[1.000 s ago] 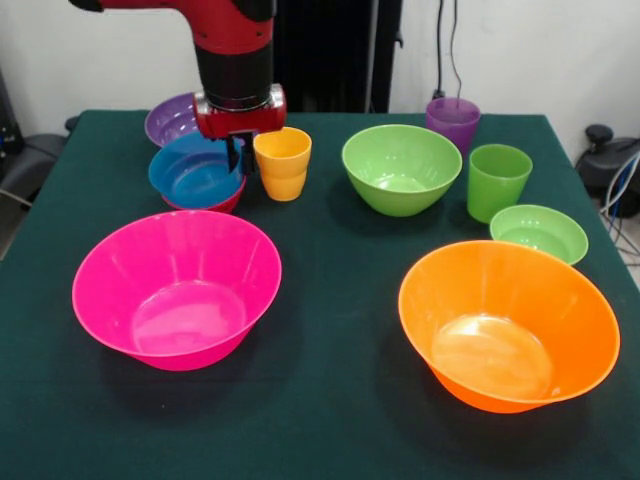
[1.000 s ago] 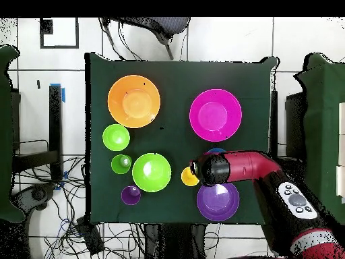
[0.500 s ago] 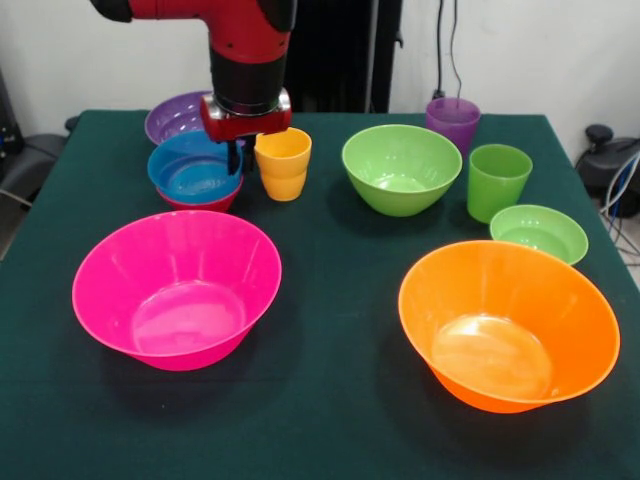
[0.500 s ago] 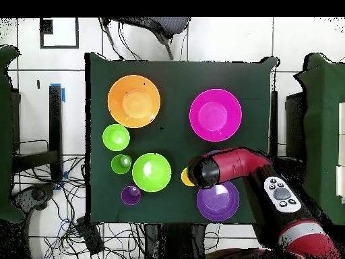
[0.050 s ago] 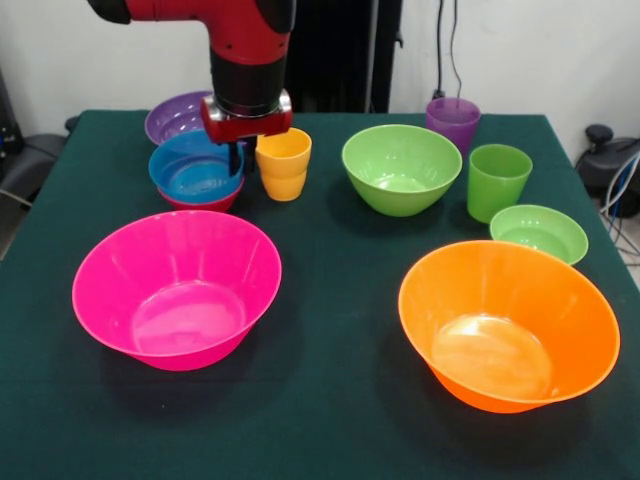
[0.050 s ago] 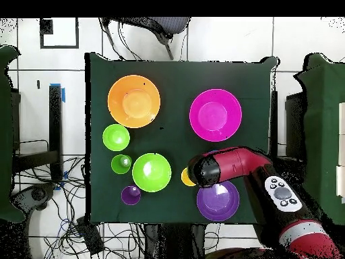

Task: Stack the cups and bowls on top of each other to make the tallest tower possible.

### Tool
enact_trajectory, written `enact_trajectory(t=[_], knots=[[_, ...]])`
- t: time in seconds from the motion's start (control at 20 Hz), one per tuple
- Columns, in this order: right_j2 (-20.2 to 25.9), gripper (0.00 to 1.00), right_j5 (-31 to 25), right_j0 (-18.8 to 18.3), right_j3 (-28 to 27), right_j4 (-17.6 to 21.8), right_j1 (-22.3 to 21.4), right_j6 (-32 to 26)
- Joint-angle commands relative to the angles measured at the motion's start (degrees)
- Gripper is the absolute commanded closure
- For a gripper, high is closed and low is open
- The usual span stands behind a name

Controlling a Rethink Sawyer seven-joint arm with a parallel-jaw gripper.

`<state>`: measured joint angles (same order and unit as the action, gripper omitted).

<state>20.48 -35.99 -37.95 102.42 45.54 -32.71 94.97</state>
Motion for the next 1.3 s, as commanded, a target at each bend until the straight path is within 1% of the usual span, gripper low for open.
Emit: enact_trajectory(t=[0.05, 0.25, 0.35, 1.05, 1.3], knots=[[2.9, 1.00, 0.8, 3.6, -3.7, 0.0, 5.0, -0.8], [2.3, 1.00, 0.7, 4.3, -4.1, 0.4, 5.0, -0.4], [1.9, 1.00, -0.6, 4.9, -4.4, 0.2, 5.1, -0.3], [1.8, 1.00, -0.6, 4.6, -4.1, -0.3, 5.0, -1.2], [2.2, 1.00, 1.0, 4.3, -3.6, 0.1, 4.9, -1.2]])
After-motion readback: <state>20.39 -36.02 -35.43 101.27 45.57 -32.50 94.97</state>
